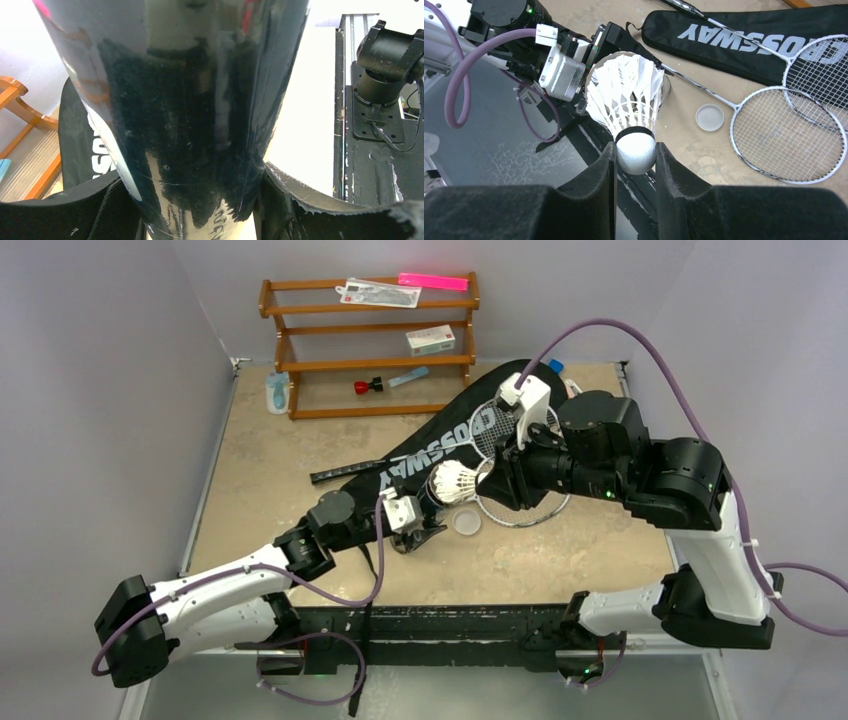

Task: Pack up the badminton gear
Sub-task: Place the shuttlecock at the shuttle tube.

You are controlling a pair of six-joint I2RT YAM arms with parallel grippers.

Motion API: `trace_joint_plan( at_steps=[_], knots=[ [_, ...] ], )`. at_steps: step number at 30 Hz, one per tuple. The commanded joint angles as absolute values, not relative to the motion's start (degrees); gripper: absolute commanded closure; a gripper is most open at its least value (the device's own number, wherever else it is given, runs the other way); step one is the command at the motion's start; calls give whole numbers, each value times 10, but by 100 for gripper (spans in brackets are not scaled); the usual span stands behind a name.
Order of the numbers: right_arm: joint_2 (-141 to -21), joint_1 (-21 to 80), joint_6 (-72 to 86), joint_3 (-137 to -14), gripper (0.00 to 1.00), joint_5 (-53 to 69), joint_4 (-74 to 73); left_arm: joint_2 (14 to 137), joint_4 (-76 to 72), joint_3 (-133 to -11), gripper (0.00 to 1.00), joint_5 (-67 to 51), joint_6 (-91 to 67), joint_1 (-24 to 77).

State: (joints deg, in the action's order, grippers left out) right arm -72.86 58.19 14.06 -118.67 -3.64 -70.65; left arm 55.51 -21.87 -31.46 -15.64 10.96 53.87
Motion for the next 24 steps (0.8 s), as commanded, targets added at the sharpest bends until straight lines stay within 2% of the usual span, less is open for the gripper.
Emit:
trace_joint_plan(
  at_steps=[1, 24],
  knots=[
    [-745, 581, 129, -1194, 100, -79, -758, 564, -192, -329, 44, -164, 131, 550],
    [-742, 582, 100, -1171, 97, -32, -750, 598, -160, -359, 44, -116, 124, 563]
  ],
)
